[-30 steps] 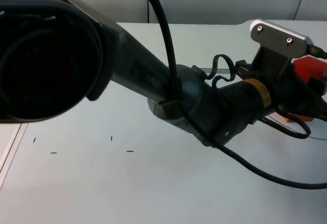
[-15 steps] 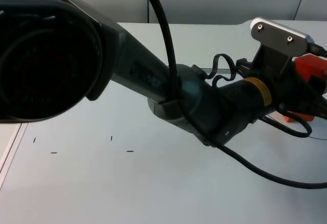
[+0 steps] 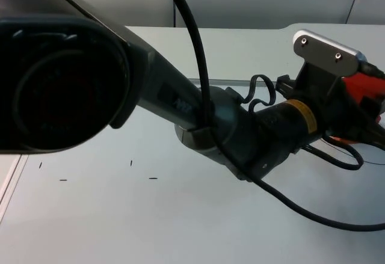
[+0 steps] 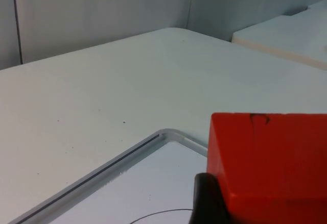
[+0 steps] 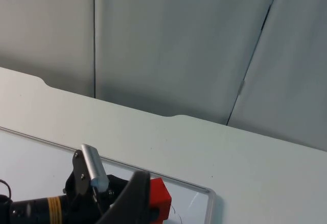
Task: Pick up one cube with the left hand and another cube with the right hand. First place the cube in the right hand at the target position, then stack the cube in the left hand on top.
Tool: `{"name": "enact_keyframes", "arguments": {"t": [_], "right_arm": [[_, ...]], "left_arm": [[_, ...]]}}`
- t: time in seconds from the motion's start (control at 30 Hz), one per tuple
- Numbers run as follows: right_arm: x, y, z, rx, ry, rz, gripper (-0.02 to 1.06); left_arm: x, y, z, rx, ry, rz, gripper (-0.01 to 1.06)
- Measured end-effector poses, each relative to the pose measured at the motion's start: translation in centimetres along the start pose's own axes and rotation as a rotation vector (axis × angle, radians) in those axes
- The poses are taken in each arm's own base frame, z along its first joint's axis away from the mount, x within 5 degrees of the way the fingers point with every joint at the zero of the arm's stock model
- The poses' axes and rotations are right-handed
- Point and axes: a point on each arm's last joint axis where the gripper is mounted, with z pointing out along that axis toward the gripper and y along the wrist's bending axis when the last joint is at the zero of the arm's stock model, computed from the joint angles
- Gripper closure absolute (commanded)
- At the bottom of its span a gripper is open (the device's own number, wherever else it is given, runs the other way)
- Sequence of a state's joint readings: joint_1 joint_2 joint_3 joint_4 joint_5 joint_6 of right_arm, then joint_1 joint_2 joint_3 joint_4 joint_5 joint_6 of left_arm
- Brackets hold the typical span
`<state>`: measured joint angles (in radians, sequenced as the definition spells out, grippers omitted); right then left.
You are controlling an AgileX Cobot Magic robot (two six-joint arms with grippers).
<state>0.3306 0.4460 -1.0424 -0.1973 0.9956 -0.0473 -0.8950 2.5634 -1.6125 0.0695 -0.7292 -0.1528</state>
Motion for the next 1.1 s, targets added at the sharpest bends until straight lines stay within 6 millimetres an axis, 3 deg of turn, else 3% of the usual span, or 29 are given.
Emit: {"name": "enact_keyframes", "arguments": {"t": [0.1, 0.23, 0.27, 0.4, 0.5, 0.7, 0.77, 0.87, 1.0, 1.03, 1.1], "right_arm": [[0.0, 0.0, 0.0, 0.000, 0.000, 0.000, 0.00], [0.0, 0.0, 0.0, 0.000, 0.000, 0.000, 0.00], [0.0, 0.0, 0.0, 0.000, 0.000, 0.000, 0.00], [0.0, 0.0, 0.0, 0.000, 0.000, 0.000, 0.00], [0.0, 0.0, 0.0, 0.000, 0.000, 0.000, 0.00], [0.0, 0.0, 0.0, 0.000, 0.000, -0.002, 0.00], [0.0, 0.0, 0.0, 0.000, 0.000, -0.002, 0.00], [0.0, 0.0, 0.0, 0.000, 0.000, -0.002, 0.00], [0.0, 0.0, 0.0, 0.000, 0.000, -0.002, 0.00], [0.0, 0.0, 0.0, 0.000, 0.000, -0.002, 0.00], [0.0, 0.0, 0.0, 0.000, 0.000, -0.002, 0.00]], "left_arm": [[0.0, 0.0, 0.0, 0.003, -0.001, 0.010, 0.99], [0.0, -0.1, 0.0, 0.008, -0.001, 0.023, 0.72], [0.0, -0.1, 0.0, 0.008, -0.001, 0.025, 0.72], [0.1, -0.1, 0.0, 0.009, -0.001, 0.026, 0.31], [0.1, -0.1, 0.0, 0.009, -0.001, 0.028, 0.25], [-0.3, -0.1, 0.0, 0.009, -0.005, 0.028, 0.25], [-1.2, -0.1, 0.0, 0.006, -0.010, 0.029, 0.25], [-2.9, 0.1, -0.1, 0.000, -0.007, 0.033, 0.25], [-8.2, 1.3, -1.0, -0.048, 0.059, 0.064, 0.25], [-8.2, 1.3, -1.0, -0.048, 0.059, 0.064, 0.25], [-11.0, 2.1, -1.9, -0.076, 0.091, 0.093, 0.25]]}}
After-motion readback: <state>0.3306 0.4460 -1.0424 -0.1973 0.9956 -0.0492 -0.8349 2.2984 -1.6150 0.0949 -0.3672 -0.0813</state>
